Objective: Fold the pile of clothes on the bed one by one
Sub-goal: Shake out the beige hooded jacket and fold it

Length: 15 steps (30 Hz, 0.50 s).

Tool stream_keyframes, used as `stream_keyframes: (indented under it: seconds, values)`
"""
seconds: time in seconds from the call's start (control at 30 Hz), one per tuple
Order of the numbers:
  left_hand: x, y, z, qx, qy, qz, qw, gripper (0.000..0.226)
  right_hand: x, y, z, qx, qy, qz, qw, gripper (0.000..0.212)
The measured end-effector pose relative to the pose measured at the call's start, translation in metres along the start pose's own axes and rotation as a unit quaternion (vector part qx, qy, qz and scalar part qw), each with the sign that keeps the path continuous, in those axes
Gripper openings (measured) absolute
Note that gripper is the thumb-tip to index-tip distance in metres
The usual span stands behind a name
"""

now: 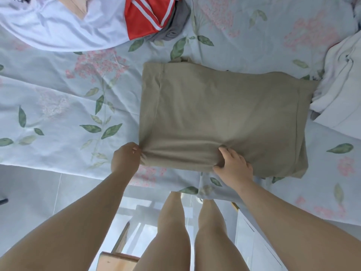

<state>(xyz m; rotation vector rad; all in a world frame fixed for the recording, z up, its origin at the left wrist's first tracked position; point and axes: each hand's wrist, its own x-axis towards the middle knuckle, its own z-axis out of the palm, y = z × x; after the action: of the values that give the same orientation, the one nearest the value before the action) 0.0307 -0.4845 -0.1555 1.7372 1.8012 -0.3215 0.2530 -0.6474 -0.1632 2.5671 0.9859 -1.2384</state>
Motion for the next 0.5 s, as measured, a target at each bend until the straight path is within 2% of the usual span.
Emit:
stream_keyframes:
  seconds: [0.07, 0.13, 0.2, 0.27, 0.33, 0.4, 0.47, 0.5]
  values:
    - [-0.001, 0.019, 0.008, -0.013, 0.004, 0.010, 1.000, 0.030, -0.002, -0.003, -0.001, 0.043, 0.012, 0.037, 0.998, 0.058]
    - [-0.004, 0.042, 0.014, 0.017, 0.022, 0.062, 0.998, 0.039, -0.006, -0.007, -0.003, 0.127, 0.053, 0.105, 0.985, 0.054]
    - [-0.007, 0.065, 0.019, 0.058, 0.024, 0.145, 0.987, 0.052, -0.012, -0.010, -0.004, 0.227, 0.099, 0.198, 0.948, 0.049]
    - [-0.006, 0.087, 0.024, 0.108, -0.003, 0.227, 0.968, 0.057, -0.014, -0.008, 0.001, 0.322, 0.118, 0.289, 0.894, 0.051]
    - [-0.003, 0.109, 0.028, 0.172, -0.046, 0.298, 0.938, 0.059, -0.015, -0.005, 0.004, 0.419, 0.115, 0.374, 0.820, 0.058]
    - [0.001, 0.130, 0.032, 0.234, -0.077, 0.361, 0.899, 0.061, -0.013, -0.003, 0.008, 0.532, 0.081, 0.437, 0.721, 0.064]
    - [0.006, 0.149, 0.036, 0.277, -0.097, 0.409, 0.864, 0.063, -0.009, -0.009, 0.008, 0.652, 0.041, 0.455, 0.605, 0.068]
    - [0.009, 0.158, 0.038, 0.293, -0.104, 0.424, 0.850, 0.064, -0.005, -0.013, 0.010, 0.686, 0.031, 0.451, 0.570, 0.072]
